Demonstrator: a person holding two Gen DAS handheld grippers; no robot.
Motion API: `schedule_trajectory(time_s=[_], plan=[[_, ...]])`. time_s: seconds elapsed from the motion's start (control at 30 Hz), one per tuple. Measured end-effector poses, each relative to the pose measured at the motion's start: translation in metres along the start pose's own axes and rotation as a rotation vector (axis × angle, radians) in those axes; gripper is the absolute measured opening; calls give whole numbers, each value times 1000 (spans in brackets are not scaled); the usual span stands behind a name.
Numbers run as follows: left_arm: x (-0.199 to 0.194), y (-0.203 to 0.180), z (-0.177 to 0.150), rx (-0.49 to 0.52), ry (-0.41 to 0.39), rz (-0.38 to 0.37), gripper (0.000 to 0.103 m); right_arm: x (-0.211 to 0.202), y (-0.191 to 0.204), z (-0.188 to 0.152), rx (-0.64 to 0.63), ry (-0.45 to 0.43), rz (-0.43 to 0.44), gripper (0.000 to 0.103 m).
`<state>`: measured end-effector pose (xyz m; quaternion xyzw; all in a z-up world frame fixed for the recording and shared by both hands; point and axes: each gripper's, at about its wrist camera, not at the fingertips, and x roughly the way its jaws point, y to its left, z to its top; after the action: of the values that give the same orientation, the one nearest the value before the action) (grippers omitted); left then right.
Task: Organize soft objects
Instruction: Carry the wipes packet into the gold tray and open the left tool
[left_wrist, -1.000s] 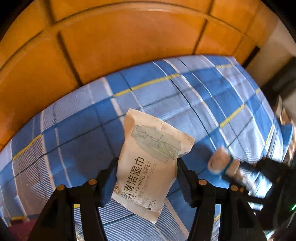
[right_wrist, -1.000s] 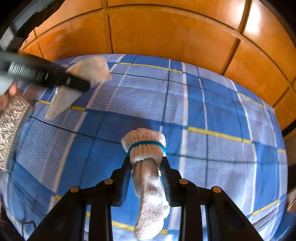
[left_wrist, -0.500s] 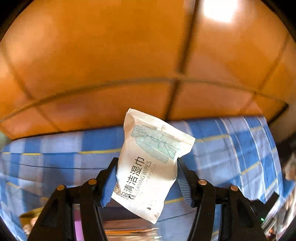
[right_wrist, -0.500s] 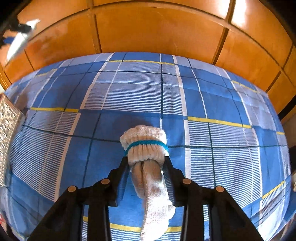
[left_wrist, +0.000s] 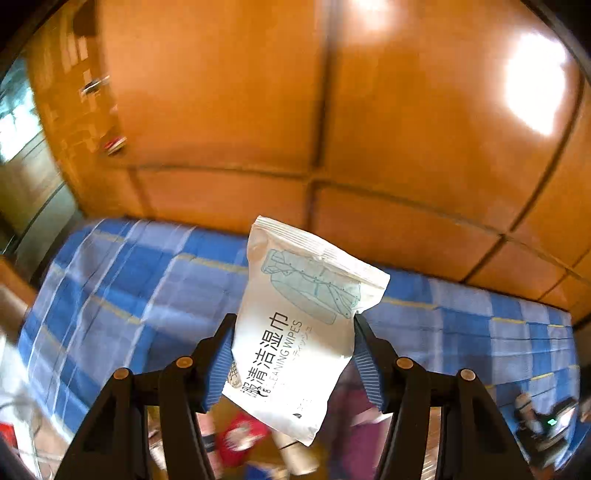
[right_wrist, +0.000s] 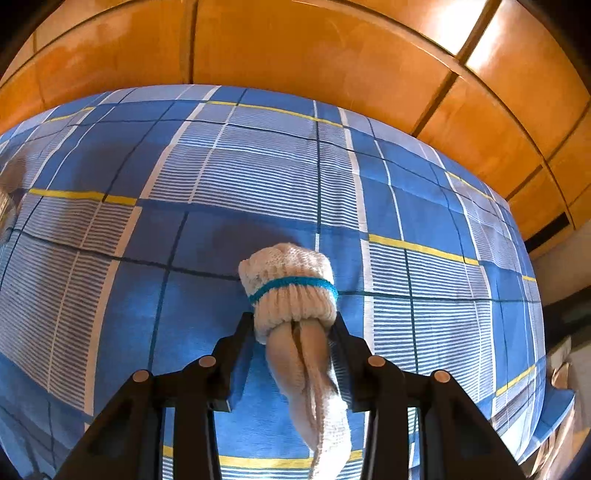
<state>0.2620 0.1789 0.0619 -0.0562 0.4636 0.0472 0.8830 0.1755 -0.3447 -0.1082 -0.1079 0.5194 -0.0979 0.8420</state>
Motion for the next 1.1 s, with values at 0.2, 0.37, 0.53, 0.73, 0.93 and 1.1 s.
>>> schedule_trajectory(time_s=[0.2, 0.37, 0.53, 0.73, 0.93, 1.1], plan=[[-1, 60, -63, -118, 7, -54, 61, -3, 7, -2, 14, 1, -43, 36], [-12, 95, -112, -186, 3, -78, 61, -9, 13, -3, 26, 19, -18, 36], [-25, 132, -162, -259, -11, -77, 61, -14, 22, -11, 31, 25, -19, 36], [-34, 165, -217, -313, 9, -38, 61, -16, 25, -19, 60, 4, -20, 35], [-16, 170, -254, -321, 64, 1, 62, -18, 32, -21, 41, 0, -41, 34], [-4, 155, -263, -311, 85, 6, 64, -19, 34, -21, 33, 0, -55, 34]])
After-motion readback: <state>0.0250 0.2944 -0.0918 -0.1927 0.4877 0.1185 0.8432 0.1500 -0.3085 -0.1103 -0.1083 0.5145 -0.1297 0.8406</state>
